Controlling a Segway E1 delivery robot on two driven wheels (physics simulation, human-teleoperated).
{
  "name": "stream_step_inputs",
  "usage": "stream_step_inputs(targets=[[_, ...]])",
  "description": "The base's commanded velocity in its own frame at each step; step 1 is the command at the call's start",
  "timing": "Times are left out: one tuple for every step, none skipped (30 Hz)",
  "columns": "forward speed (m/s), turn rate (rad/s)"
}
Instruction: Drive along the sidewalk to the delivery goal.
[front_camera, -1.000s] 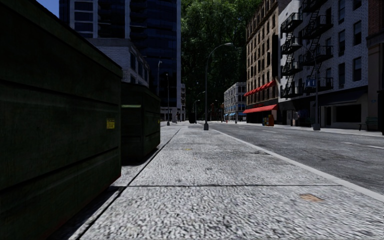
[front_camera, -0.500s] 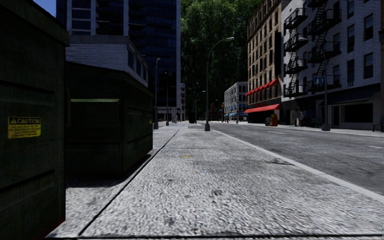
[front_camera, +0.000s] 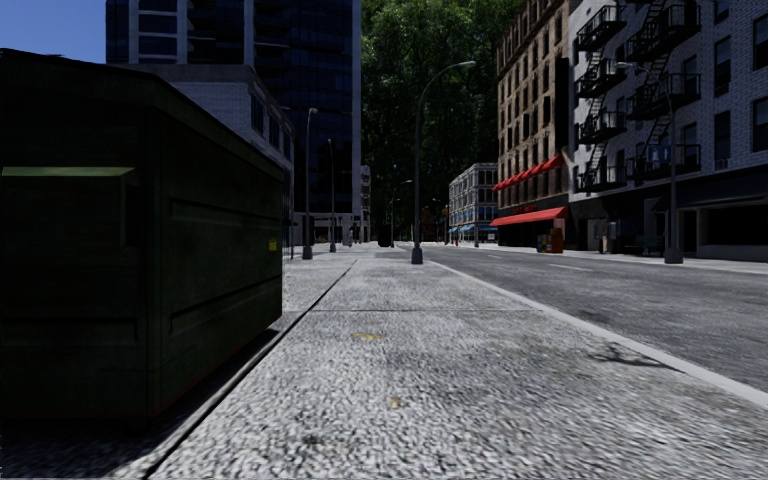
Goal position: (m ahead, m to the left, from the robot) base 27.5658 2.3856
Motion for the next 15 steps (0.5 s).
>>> stream_step_inputs(targets=[[2.0, 0.0], [2.0, 0.0], [2.0, 0.0], [2.0, 0.0], [2.0, 0.0], [2.0, 0.0], [2.0, 0.0], [2.0, 0.0], [2.0, 0.0], [2.0, 0.0], [2.0, 0.0], [2.0, 0.0], [2.0, 0.0], [2.0, 0.0], [2.0, 0.0]])
